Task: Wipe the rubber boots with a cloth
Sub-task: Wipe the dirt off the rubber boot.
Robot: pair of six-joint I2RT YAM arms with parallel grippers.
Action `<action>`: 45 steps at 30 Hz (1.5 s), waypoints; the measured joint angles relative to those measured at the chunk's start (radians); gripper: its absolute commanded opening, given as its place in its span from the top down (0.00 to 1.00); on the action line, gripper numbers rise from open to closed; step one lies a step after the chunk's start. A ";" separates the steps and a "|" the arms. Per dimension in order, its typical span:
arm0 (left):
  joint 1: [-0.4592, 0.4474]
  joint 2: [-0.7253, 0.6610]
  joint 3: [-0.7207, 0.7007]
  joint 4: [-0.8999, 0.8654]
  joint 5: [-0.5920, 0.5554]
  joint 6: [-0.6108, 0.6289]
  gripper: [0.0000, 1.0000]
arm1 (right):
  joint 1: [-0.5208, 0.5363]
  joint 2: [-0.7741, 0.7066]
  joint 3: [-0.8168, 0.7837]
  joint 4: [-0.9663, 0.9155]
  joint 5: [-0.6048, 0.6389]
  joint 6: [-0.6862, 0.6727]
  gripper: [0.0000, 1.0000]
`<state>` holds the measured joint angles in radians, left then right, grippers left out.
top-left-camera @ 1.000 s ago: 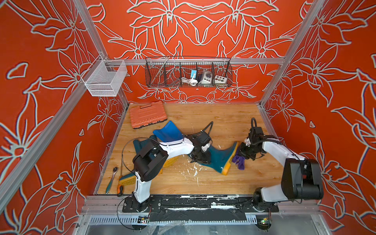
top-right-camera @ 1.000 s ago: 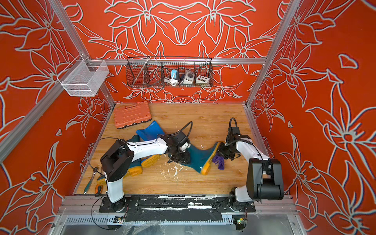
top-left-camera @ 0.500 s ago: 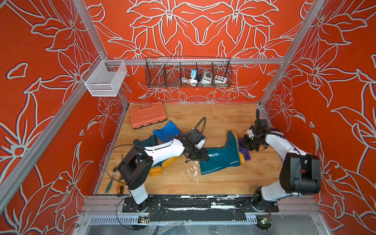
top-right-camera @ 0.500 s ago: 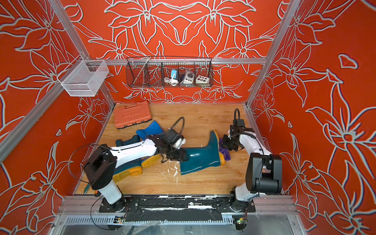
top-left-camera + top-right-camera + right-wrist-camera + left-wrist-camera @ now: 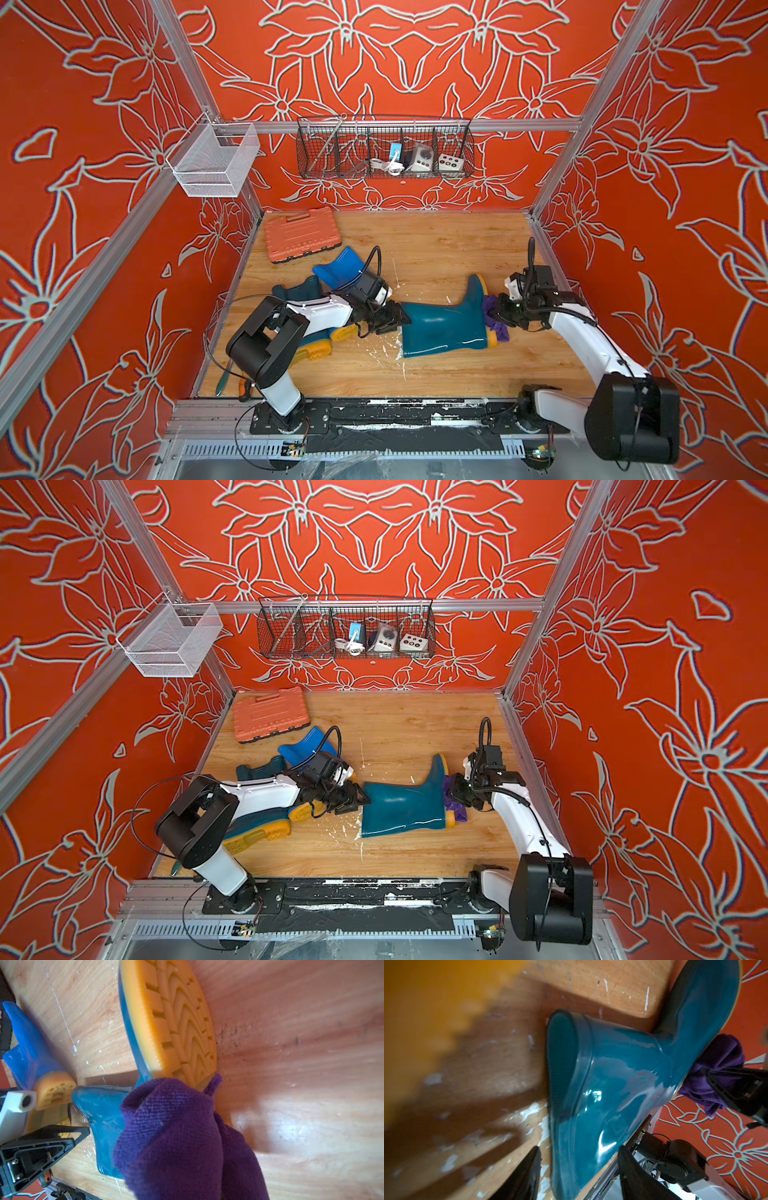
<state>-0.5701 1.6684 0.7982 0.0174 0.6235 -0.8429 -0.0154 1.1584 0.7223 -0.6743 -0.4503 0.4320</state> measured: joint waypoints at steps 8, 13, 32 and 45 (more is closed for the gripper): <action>-0.001 0.005 -0.029 0.080 0.032 -0.039 0.47 | 0.010 -0.073 -0.006 -0.082 0.010 0.024 1.00; -0.002 0.006 -0.031 0.079 0.030 -0.029 0.45 | 0.013 -0.092 0.102 -0.160 0.052 0.027 1.00; -0.025 -0.004 -0.043 0.060 -0.019 0.010 0.44 | 0.477 0.280 0.419 -0.119 0.215 0.081 1.00; -0.058 0.012 -0.053 0.101 0.005 -0.032 0.90 | 0.652 0.613 0.602 -0.024 0.111 0.107 1.00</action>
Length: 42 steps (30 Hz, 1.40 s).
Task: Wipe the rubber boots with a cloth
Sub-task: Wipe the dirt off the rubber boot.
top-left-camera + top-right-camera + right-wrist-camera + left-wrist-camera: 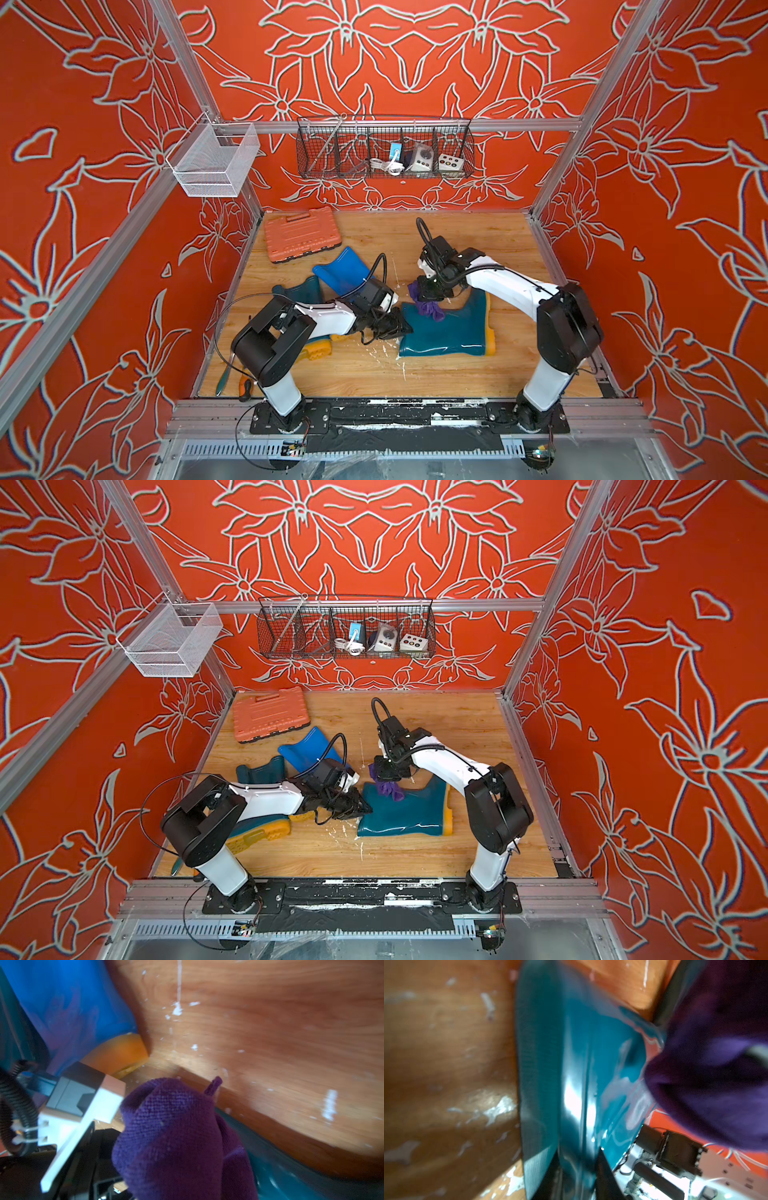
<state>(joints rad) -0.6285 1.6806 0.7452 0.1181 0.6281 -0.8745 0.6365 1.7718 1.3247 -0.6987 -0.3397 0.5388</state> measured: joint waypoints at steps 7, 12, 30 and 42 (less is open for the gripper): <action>0.000 -0.021 0.002 -0.026 0.003 0.008 1.00 | -0.003 0.040 -0.016 0.019 -0.047 0.005 1.00; 0.000 -0.041 0.002 -0.051 -0.002 0.014 1.00 | -0.103 0.010 -0.132 0.020 -0.051 -0.002 1.00; -0.019 -0.073 0.019 -0.131 -0.074 0.014 1.00 | -0.016 0.113 -0.050 0.129 -0.139 0.029 1.00; -0.021 -0.087 0.018 -0.127 -0.092 0.014 1.00 | -0.206 -0.037 -0.108 -0.058 0.008 -0.086 1.00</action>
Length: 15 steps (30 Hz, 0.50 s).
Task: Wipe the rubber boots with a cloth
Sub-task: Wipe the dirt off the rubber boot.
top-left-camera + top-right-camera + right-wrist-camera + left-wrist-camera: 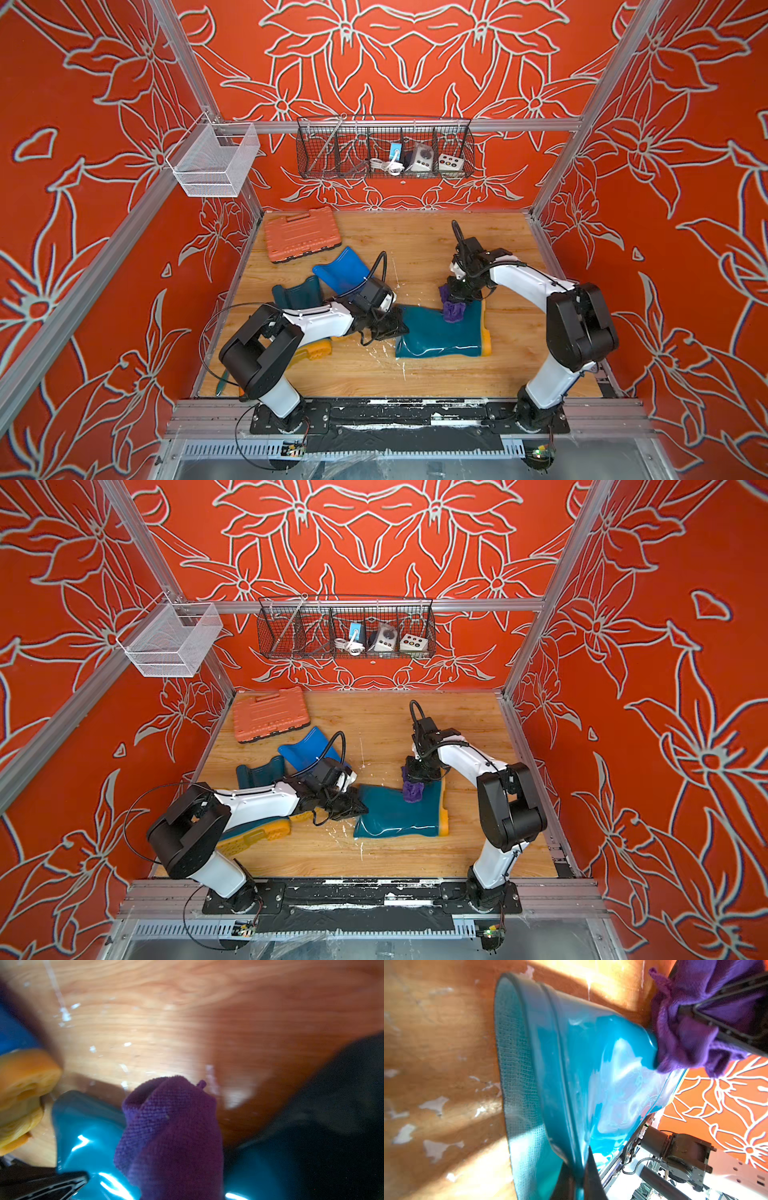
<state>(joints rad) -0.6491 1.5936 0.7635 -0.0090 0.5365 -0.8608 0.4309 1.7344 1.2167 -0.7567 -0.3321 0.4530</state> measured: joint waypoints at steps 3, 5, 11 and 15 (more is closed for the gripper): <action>0.000 -0.011 -0.003 0.001 -0.005 0.000 1.00 | 0.137 0.069 0.108 0.005 -0.011 0.014 1.00; 0.000 -0.024 -0.006 0.000 -0.012 0.000 1.00 | 0.219 0.123 0.180 0.031 -0.030 0.021 1.00; -0.004 -0.047 -0.009 -0.004 -0.019 0.001 1.00 | 0.253 0.139 0.168 0.045 -0.049 0.003 1.00; -0.005 -0.047 -0.010 -0.003 -0.019 0.001 1.00 | 0.096 0.047 -0.001 0.044 -0.038 -0.016 1.00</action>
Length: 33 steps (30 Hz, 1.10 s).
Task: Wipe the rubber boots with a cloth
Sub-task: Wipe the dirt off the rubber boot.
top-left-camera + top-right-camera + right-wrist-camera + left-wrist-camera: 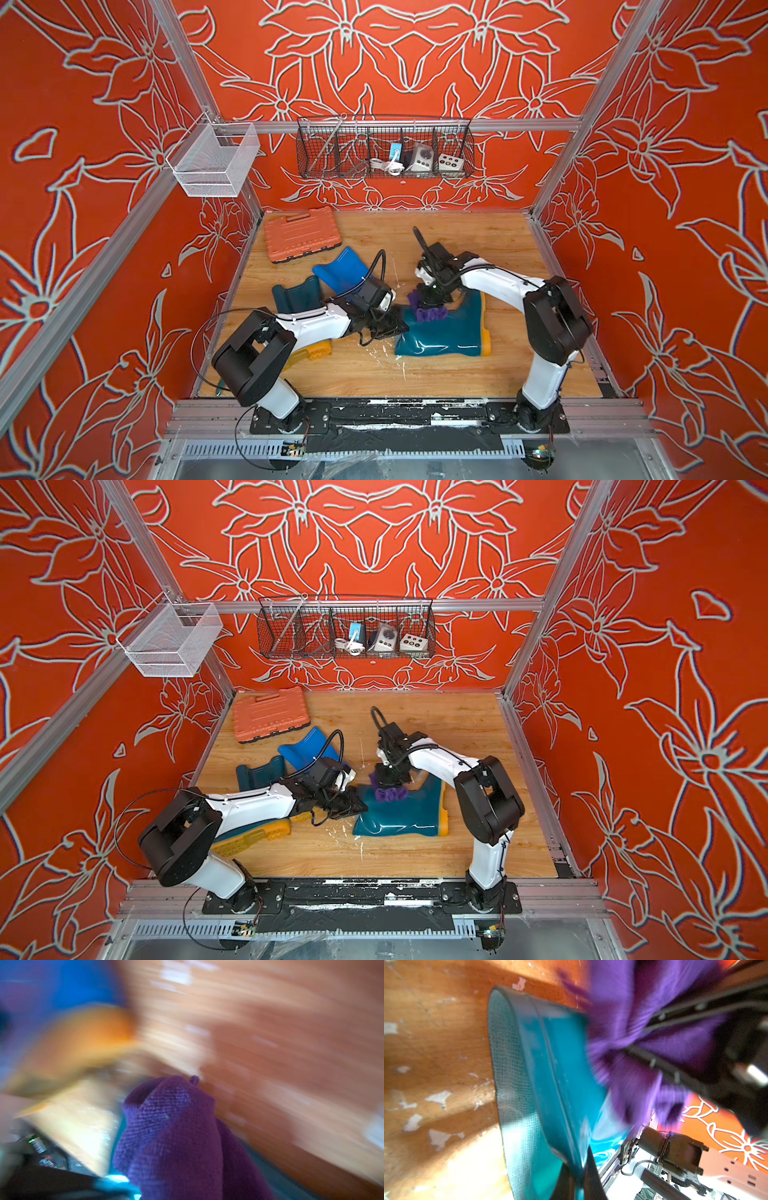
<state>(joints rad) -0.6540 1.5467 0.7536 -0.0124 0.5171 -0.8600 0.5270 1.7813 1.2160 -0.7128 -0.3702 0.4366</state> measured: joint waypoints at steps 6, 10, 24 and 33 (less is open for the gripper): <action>0.000 0.000 -0.001 0.015 0.001 -0.001 1.00 | -0.231 -0.203 -0.124 -0.084 0.055 -0.032 1.00; -0.001 0.000 -0.002 0.018 0.001 -0.001 1.00 | -0.146 -0.213 -0.095 -0.082 0.051 -0.004 1.00; -0.003 -0.027 -0.018 0.020 0.015 0.008 1.00 | 0.041 -0.023 -0.026 0.079 -0.076 0.077 1.00; -0.013 -0.029 -0.014 0.001 -0.011 0.008 1.00 | -0.249 -0.272 -0.194 -0.008 -0.045 0.045 1.00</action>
<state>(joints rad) -0.6674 1.5173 0.7395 -0.0116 0.5060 -0.8524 0.2775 1.5089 1.0218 -0.7212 -0.4149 0.4816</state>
